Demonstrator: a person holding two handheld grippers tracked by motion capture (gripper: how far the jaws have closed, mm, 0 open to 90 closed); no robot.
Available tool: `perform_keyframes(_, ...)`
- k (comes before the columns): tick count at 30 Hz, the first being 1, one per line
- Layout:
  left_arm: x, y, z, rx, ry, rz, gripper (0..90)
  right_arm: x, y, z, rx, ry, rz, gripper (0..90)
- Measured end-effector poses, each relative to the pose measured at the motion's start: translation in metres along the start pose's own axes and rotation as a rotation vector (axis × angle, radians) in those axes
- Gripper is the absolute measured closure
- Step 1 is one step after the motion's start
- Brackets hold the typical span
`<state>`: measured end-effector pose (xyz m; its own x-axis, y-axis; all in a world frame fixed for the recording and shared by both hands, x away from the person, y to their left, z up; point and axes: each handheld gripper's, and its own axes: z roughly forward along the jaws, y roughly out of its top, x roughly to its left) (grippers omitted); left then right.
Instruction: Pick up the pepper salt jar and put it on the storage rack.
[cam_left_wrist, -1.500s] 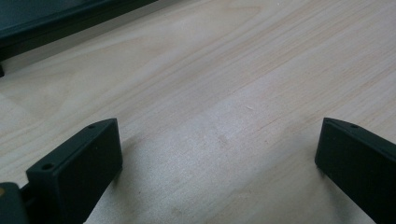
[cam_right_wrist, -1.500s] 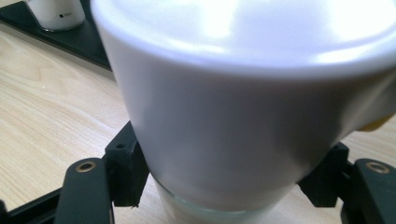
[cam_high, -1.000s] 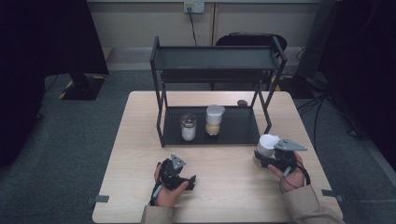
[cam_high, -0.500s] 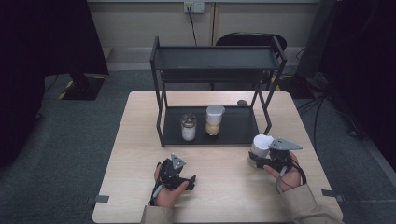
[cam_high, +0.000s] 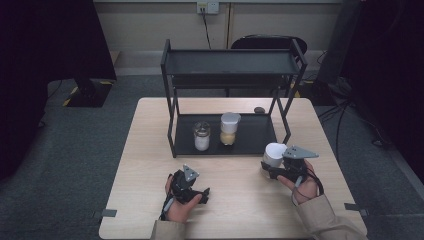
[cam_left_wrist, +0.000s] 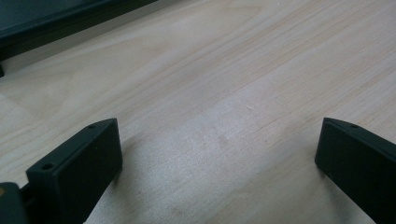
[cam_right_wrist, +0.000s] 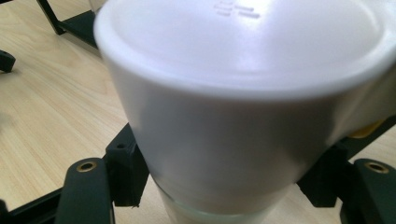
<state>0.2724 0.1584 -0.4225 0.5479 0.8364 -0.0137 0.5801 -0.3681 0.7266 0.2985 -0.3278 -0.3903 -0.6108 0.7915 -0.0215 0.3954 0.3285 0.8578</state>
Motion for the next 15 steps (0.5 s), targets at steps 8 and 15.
perform_keyframes(8, 0.0, 0.0, 0.0, 0.0, 0.0, 0.0, 0.0, 0.0, 0.006, 0.003, 0.002, 0.01, 0.005, 30.6)
perform_keyframes(15, 0.0, 0.0, 0.0, 0.0, 0.0, 0.0, 0.0, 0.0, 0.012, 0.006, 0.001, 0.016, 0.011, 30.6)
